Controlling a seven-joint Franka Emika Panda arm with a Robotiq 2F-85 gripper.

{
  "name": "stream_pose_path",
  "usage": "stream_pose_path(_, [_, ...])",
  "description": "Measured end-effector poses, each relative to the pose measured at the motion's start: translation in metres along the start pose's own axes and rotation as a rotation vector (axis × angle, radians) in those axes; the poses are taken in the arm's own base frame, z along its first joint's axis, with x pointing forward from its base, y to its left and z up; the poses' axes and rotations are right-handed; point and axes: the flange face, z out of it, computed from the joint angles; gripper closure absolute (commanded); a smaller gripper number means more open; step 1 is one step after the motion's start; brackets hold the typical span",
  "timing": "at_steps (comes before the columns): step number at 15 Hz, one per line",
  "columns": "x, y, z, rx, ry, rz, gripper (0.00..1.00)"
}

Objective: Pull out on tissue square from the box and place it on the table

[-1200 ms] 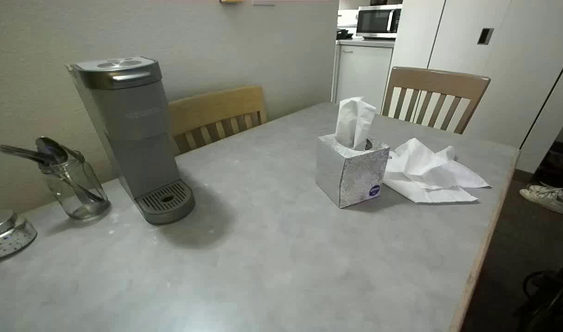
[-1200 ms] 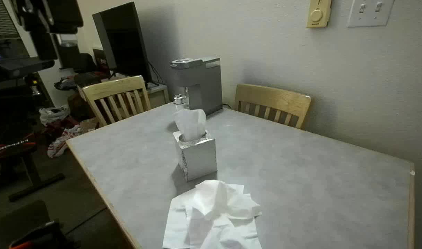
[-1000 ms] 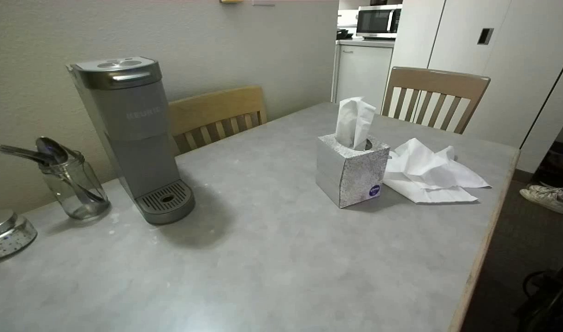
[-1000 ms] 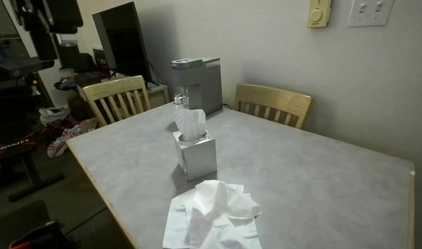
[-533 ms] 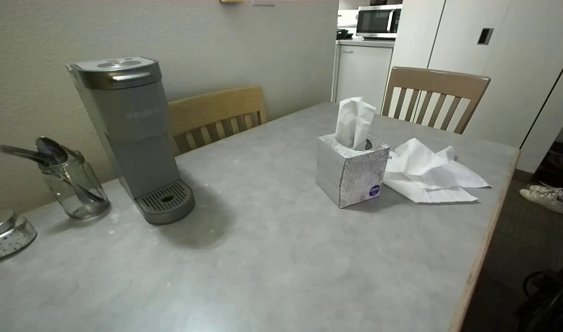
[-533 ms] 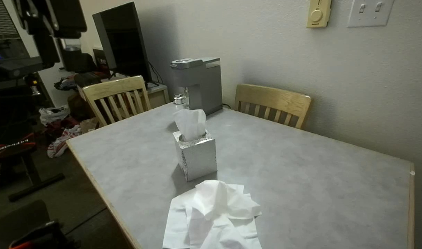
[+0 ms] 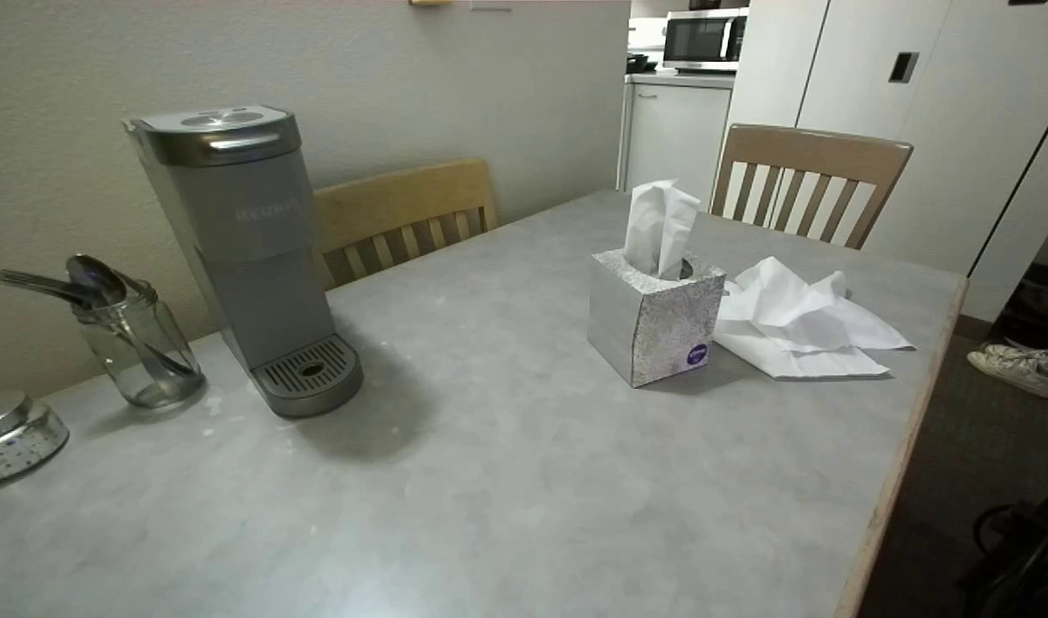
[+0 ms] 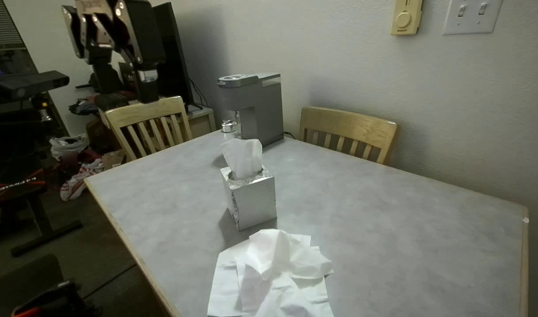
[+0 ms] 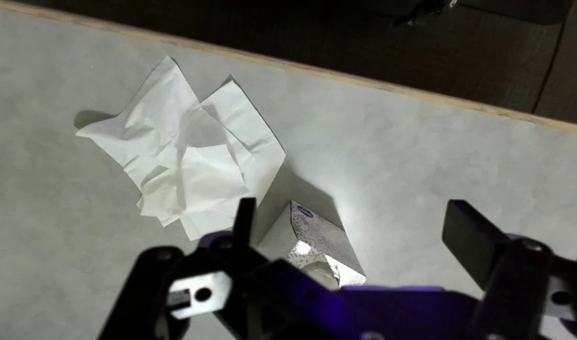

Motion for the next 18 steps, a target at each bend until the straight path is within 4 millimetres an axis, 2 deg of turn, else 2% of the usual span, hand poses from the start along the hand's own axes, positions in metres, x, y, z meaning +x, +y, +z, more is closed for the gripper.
stream_pose_path(7, [0.043, 0.003, 0.039, 0.007, 0.053, -0.105, 0.00])
stream_pose_path(18, [0.091, -0.006, 0.099, -0.005, 0.011, -0.181, 0.00])
